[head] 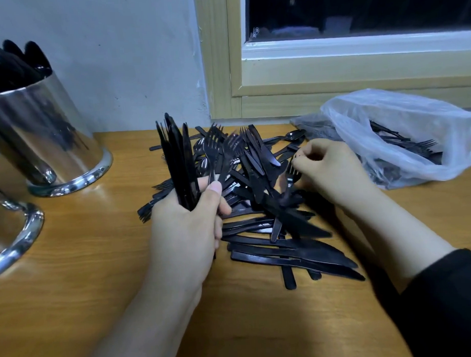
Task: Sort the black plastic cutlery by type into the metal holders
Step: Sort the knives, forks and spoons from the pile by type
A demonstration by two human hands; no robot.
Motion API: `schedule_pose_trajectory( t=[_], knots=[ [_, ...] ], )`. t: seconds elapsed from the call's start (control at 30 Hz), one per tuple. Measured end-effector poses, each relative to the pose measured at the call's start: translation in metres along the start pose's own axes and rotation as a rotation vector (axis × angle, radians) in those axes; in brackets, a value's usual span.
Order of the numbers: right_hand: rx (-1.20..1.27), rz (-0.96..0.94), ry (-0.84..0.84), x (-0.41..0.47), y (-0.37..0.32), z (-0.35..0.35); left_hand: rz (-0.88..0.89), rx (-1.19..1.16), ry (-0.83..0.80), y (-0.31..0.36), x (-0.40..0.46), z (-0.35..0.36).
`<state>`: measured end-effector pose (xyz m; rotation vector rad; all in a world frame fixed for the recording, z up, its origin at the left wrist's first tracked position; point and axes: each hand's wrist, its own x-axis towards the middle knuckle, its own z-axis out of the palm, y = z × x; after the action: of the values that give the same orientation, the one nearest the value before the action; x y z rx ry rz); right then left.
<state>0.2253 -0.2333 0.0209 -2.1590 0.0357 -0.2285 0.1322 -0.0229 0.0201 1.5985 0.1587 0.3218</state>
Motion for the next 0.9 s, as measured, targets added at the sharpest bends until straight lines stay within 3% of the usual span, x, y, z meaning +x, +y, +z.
schedule_pose_trajectory(
  t=[0.23,0.4,0.9],
  knots=[
    [0.396,-0.25,0.293,-0.006,-0.015,-0.011,0.004,-0.031,0.021,0.004,0.002,-0.005],
    [0.754,-0.172,0.061,-0.012,-0.034,-0.002,-0.047,-0.003,-0.05,0.006,-0.002,-0.003],
    [0.555,-0.158,0.01,-0.028,-0.037,0.027,-0.139,0.046,-0.337,0.009,-0.013,0.004]
  ],
)
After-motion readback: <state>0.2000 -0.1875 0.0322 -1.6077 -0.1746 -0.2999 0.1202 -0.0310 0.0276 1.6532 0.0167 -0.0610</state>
